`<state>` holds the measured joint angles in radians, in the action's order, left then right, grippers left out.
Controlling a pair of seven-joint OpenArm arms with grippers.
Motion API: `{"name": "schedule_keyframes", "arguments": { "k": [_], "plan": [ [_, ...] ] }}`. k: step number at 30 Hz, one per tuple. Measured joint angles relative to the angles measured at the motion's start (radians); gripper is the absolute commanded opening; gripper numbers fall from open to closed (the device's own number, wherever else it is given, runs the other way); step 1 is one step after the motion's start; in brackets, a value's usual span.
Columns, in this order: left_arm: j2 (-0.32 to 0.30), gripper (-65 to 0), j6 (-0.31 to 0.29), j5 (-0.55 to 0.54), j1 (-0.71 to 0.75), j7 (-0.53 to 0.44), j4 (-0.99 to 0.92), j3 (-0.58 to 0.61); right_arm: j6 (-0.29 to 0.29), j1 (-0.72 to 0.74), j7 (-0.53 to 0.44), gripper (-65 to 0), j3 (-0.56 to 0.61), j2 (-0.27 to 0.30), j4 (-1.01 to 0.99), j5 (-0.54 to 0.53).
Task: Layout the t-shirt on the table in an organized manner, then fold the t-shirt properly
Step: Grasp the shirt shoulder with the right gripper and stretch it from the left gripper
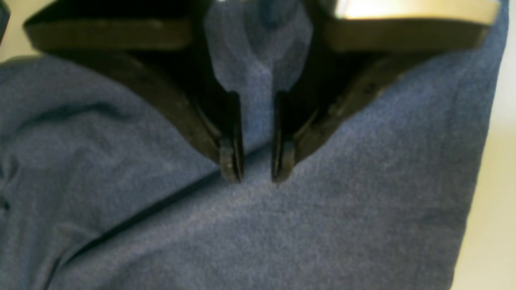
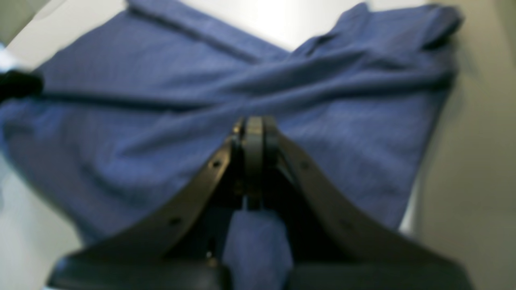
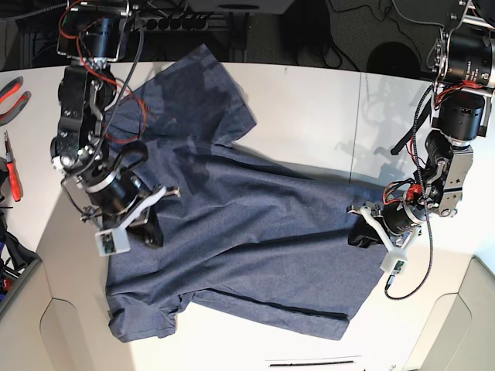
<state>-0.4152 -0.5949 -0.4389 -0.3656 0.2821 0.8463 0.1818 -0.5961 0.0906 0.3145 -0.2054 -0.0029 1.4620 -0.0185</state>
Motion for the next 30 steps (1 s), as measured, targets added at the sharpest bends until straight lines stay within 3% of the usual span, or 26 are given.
{"name": "schedule_keyframes", "arguments": {
  "k": [6,9,11,13,15,21,28,30],
  "plan": [
    [0.000,-49.3,0.000,0.002,0.000,-0.011,0.000,0.000,0.046,-0.095,-0.002,-65.0,0.027,0.000,0.017,0.171],
    [0.000,-49.3,0.000,0.031,0.000,-0.010,0.000,0.000,0.084,-0.123,0.000,-65.0,0.028,0.005,0.017,0.201],
    [0.000,-49.3,0.000,0.064,0.000,-0.018,0.000,0.000,0.180,-0.133,0.001,-65.0,0.030,0.005,0.018,0.251],
    [0.000,-49.3,0.011,0.095,0.000,-0.051,0.000,0.000,0.329,-0.138,0.016,-65.0,0.031,0.005,0.018,0.293],
    [0.000,-49.3,0.065,0.114,0.000,-0.076,0.000,0.000,0.423,-0.138,0.024,-65.0,0.031,0.007,0.018,0.317],
    [0.000,-49.3,0.197,0.132,0.000,-0.100,0.000,0.000,0.431,-0.138,0.024,-65.0,0.031,0.042,0.018,0.319],
    [0.000,-49.3,0.204,0.171,0.000,-0.100,0.000,0.000,0.428,-0.172,0.029,-65.0,0.031,0.045,0.018,0.319],
    [0.000,-49.3,0.204,0.193,0.000,-0.100,0.000,0.000,0.398,-0.184,0.031,-65.0,0.031,0.047,0.018,0.319]
  ]
}}
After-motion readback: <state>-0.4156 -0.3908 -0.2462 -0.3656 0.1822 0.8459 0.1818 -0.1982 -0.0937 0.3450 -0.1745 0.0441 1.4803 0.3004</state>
